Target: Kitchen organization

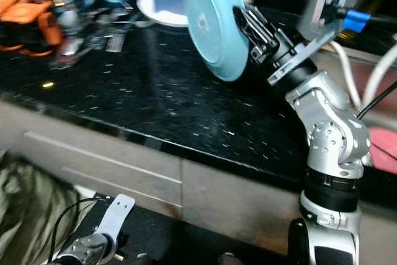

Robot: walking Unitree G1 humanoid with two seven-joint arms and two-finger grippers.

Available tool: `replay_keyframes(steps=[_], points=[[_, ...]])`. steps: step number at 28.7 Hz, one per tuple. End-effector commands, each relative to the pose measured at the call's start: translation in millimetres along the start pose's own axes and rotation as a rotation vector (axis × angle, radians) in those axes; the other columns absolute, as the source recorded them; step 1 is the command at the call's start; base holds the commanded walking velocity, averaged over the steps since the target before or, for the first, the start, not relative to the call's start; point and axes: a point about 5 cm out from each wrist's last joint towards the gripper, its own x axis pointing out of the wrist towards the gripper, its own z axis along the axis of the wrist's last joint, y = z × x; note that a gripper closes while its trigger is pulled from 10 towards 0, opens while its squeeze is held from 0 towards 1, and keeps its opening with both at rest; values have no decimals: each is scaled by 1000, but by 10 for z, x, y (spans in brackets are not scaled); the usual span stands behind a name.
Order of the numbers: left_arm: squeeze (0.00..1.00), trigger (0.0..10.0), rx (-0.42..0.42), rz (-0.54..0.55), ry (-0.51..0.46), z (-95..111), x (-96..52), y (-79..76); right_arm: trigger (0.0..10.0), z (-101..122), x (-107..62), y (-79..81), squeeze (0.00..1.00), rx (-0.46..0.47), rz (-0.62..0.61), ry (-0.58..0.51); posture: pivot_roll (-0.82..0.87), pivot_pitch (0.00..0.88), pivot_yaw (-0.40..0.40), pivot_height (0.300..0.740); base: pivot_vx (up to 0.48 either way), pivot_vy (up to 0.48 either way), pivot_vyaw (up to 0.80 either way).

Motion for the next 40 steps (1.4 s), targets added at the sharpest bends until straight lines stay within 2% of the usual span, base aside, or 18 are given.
replay_keyframes(steps=[1, 16, 19, 20, 21, 22, 23, 24, 25, 26, 27, 28, 29, 32, 33, 37, 39, 40], points=[[0, 10000, -7, -64, 43, -88, 9, -84, 0, 63, -44, -21, 0, -9, -16, -8, 11, 123, -29, 740, 0, 0, -800], [0, 10000, 0, -191, 78, -97, 6, -160, 0, 200, -65, -205, 0, -50, -133, -32, 12, 129, -30, 740, 0, 0, -800], [0, 10000, 0, -202, 79, -95, 5, -163, 0, 120, -43, -286, 0, -141, -219, 45, 9, 130, -30, 740, 0, 0, -800], [0, 10000, 0, -202, 79, -95, 5, -163, 0, 120, -43, -286, 0, -141, -219, 45, 9, 130, -30, 740, 0, 0, -800], [0, 10000, 0, -205, 80, -94, 5, -165, 0, 49, -41, -315, 0, -190, -246, 99, 7, 130, -31, 740, 0, 0, 0], [0, 10000, 0, -207, 80, -94, 5, -166, 3569, -43, -45, -345, 0, -235, -274, 157, 7, 130, -31, 740, 0, 0, 0], [0, 10000, 0, -209, 81, -94, 4, -168, 4431, -123, -50, -366, 0, -269, -294, 204, 7, 130, -31, 740, 0, 0, 0], [0, 10000, -1, -211, 81, -93, 4, -169, 8118, -185, -52, -378, 0, -289, -305, 236, 10, 132, -33, 740, 0, 0, 0], [0, 10000, -1, -211, 81, -93, 4, -169, 8118, -185, -52, -378, 0, -289, -305, 236, 10, 132, -33, 740, 0, 0, 0], [0, 10000, -1, -213, 81, -92, 4, -169, 9373, -216, -52, -382, 0, -296, -309, 250, 10, 132, -33, 740, 0, 0, 0], [0, 10000, -1, -213, 81, -92, 4, -169, 9373, -216, -52, -382, 0, -296, -309, 250, 10, 132, -33, 740, 0, 0, 0], [0, 10000, -4, -219, 81, -91, 4, -172, 10000, -378, -3, -373, 0, -346, -315, 329, 11, 133, -31, 740, 0, 0, 0], [0, 10000, -4, -219, 81, -91, 4, -172, 10000, -378, -3, -373, 0, -346, -315, 329, 11, 133, -31, 740, 0, 0, 0], [0, 10000, -4, -225, 82, -89, 4, -178, 10000, -564, 57, -366, 0, -420, -318, 418, 15, 136, -34, 740, 0, 0, 0], [0, 10000, -6, -228, 81, -89, 5, -183, 10000, -700, 98, -375, 0, -486, -330, 490, 18, 137, -38, 740, 0, 0, 0], [0, 10000, -8, -231, 79, -90, 6, -189, 10000, -799, 146, -418, 0, -591, -361, 542, 22, 141, -42, 740, 0, 0, 0], [0, 10000, -8, -231, 79, -90, 6, -191, 10000, -822, 161, -424, 0, -611, -365, 552, 22, 141, -43, 740, 0, 0, 0], [0, 10000, -8, -232, 79, -91, 6, -193, 10000, -856, 182, -424, 67, -640, -362, 568, 24, 144, -45, 740, 0, 0, 0]])
